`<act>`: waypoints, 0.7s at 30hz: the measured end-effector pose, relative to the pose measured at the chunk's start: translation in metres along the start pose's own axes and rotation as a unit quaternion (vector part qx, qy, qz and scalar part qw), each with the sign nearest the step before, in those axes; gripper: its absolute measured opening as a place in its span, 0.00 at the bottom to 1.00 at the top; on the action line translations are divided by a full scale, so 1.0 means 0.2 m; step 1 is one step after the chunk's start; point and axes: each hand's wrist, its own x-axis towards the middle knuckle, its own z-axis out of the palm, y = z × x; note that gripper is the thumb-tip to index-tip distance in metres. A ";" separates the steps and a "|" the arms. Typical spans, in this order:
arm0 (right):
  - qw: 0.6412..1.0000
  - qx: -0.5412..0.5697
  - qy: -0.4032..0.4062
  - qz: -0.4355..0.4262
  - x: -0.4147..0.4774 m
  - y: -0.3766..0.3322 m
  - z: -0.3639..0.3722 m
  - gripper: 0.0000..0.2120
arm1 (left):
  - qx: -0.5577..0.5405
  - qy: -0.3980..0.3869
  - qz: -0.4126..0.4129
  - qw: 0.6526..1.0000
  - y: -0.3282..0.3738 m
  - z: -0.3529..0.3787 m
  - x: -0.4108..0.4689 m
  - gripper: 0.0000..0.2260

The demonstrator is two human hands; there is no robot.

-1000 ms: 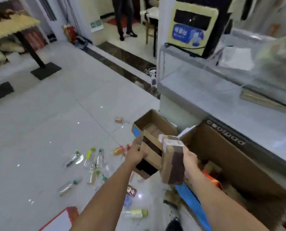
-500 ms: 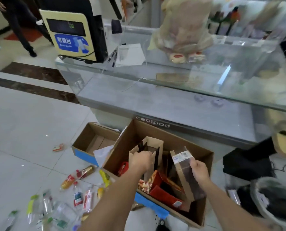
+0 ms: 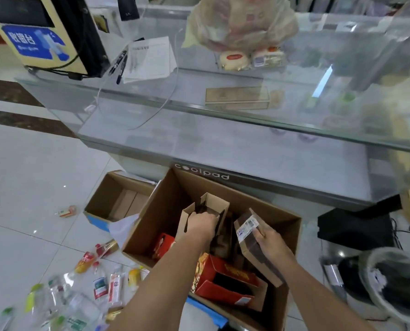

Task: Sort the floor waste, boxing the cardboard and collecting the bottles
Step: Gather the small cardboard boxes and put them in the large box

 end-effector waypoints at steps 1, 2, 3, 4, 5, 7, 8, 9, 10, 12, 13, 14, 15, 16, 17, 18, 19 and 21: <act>1.000 -0.027 -0.003 -0.010 0.02 -0.01 0.00 0.32 | 0.019 -0.013 -0.002 1.000 0.00 0.01 0.03 0.12; 0.998 -0.063 -0.005 -0.015 0.00 -0.05 -0.01 0.31 | 0.037 -0.028 -0.008 0.999 0.00 0.03 0.06 0.18; 0.994 -0.110 -0.001 -0.018 -0.04 -0.11 -0.04 0.30 | 0.052 -0.050 -0.015 0.997 -0.02 0.05 0.09 0.24; 0.988 -0.155 -0.004 -0.027 -0.07 -0.17 -0.06 0.29 | 0.065 -0.074 -0.023 0.995 -0.03 0.07 0.10 0.30; 0.980 -0.192 -0.024 -0.033 -0.09 -0.22 -0.06 0.30 | 0.071 -0.095 -0.029 0.992 -0.06 0.09 0.10 0.34; 0.962 -0.255 -0.082 -0.048 -0.09 -0.32 -0.05 0.34 | 0.063 -0.115 -0.051 0.990 -0.12 0.11 0.08 0.35; 0.951 -0.286 -0.104 -0.060 -0.09 -0.38 -0.04 0.35 | 0.051 -0.119 -0.065 0.989 -0.16 0.11 0.06 0.35; 0.939 -0.313 -0.119 -0.079 -0.09 -0.45 -0.01 0.36 | 0.038 -0.122 -0.079 0.989 -0.21 0.12 0.03 0.35; 0.926 -0.338 -0.130 -0.102 -0.10 -0.53 0.03 0.37 | 0.027 -0.124 -0.094 0.987 -0.27 0.12 -0.01 0.35; 0.904 -0.374 -0.144 -0.150 -0.14 -0.69 0.12 0.37 | 0.008 -0.129 -0.129 0.983 -0.41 0.15 -0.10 0.35; 0.893 -0.387 -0.153 -0.170 -0.17 -0.77 0.17 0.37 | -0.006 -0.124 -0.147 0.981 -0.49 0.17 -0.15 0.35; 0.883 -0.397 -0.165 -0.188 -0.21 -0.85 0.23 0.37 | -0.024 -0.112 -0.165 0.980 -0.57 0.19 -0.22 0.35; 0.872 -0.407 -0.175 -0.209 -0.24 -0.93 0.30 0.37 | -0.044 -0.099 -0.181 0.978 -0.66 0.21 -0.29 0.35; 0.861 -0.416 -0.180 -0.232 -0.29 -1.00 0.37 0.37 | -0.063 -0.086 -0.195 0.975 -0.74 0.24 -0.37 0.35; 0.849 -0.424 -0.185 -0.254 -0.34 -1.08 0.45 0.37 | -0.080 -0.077 -0.210 0.971 -0.83 0.28 -0.46 0.35; 0.839 -0.430 -0.190 -0.274 -0.39 -1.15 0.54 0.37 | -0.095 -0.071 -0.226 0.967 -0.92 0.32 -0.55 0.35; 0.828 -0.436 -0.195 -0.293 -0.45 -1.21 0.63 0.36 | -0.108 -0.069 -0.245 0.961 -1.00 0.37 -0.65 0.34; 0.797 -0.459 -0.200 -0.337 -0.59 -1.33 0.81 0.36 | -0.135 -0.065 -0.290 0.945 -1.17 0.50 -0.85 0.33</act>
